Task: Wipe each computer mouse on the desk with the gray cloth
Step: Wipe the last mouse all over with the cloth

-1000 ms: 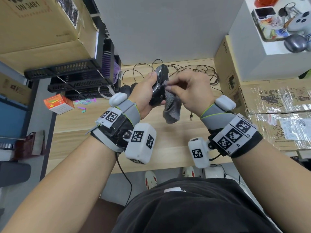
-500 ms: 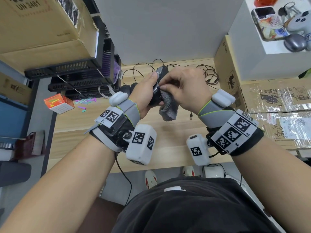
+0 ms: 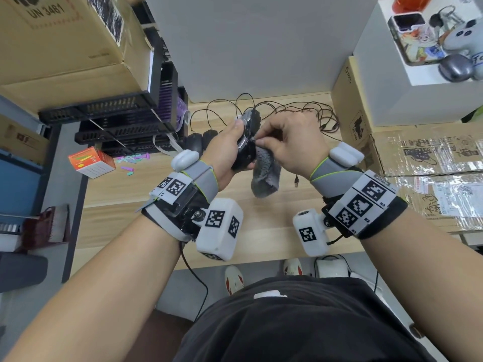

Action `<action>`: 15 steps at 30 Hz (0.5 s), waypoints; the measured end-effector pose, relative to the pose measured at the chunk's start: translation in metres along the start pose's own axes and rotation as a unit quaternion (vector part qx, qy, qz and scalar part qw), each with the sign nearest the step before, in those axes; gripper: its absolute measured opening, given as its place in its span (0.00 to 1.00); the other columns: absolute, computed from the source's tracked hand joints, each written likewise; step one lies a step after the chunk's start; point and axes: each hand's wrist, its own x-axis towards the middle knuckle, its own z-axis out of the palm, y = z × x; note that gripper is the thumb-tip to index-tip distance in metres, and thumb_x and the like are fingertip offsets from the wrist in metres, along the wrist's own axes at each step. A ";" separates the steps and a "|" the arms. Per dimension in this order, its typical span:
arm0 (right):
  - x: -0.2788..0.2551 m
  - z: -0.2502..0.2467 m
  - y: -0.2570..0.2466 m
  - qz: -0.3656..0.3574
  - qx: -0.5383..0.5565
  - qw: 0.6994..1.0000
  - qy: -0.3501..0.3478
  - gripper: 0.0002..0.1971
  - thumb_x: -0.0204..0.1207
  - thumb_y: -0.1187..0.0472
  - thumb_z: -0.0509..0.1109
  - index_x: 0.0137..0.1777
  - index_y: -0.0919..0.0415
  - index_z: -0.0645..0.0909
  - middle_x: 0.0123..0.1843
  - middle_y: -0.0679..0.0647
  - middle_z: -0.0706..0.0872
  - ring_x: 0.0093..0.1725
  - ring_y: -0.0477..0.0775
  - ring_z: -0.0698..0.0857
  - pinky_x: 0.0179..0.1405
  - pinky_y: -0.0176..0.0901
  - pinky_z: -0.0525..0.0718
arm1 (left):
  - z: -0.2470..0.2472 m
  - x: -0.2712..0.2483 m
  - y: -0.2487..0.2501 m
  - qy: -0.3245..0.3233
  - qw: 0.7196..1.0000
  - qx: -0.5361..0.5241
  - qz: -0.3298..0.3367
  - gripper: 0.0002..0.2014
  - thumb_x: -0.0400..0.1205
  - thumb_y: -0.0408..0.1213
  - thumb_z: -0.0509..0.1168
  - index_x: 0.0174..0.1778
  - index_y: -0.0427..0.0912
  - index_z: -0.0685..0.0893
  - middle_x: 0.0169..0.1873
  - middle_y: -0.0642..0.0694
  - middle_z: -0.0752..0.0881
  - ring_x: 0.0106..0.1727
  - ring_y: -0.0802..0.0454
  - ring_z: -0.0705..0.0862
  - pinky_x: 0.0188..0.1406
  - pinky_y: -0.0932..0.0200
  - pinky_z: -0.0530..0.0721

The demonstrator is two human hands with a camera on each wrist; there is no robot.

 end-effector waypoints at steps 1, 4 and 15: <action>0.000 0.001 -0.003 -0.010 0.000 1.000 0.005 0.00 0.68 0.60 0.78 0.39 0.54 0.90 0.37 0.47 0.90 0.37 0.47 0.84 0.40 0.26 0.70 | 0.001 0.000 0.000 0.003 1.000 0.005 -0.001 0.15 0.93 0.48 0.52 0.64 0.51 0.82 0.46 0.47 0.86 0.38 0.51 0.84 0.29 0.58 0.82; 0.002 0.004 -0.011 -0.032 0.009 0.999 0.006 0.01 0.68 0.60 0.78 0.39 0.55 0.90 0.36 0.45 0.89 0.36 0.43 0.80 0.40 0.22 0.70 | 0.003 0.001 0.001 0.007 1.000 0.017 -0.004 0.15 0.93 0.48 0.52 0.61 0.51 0.83 0.45 0.46 0.86 0.37 0.51 0.85 0.29 0.59 0.83; 0.006 0.000 -0.026 -0.038 0.011 0.999 -0.002 0.03 0.69 0.57 0.76 0.40 0.56 0.89 0.40 0.49 0.92 0.41 0.52 0.87 0.47 0.41 0.79 | 0.008 -0.002 0.008 -0.039 0.998 -0.048 -0.021 0.16 0.93 0.45 0.52 0.64 0.41 0.82 0.39 0.44 0.89 0.32 0.50 0.89 0.27 0.59 0.85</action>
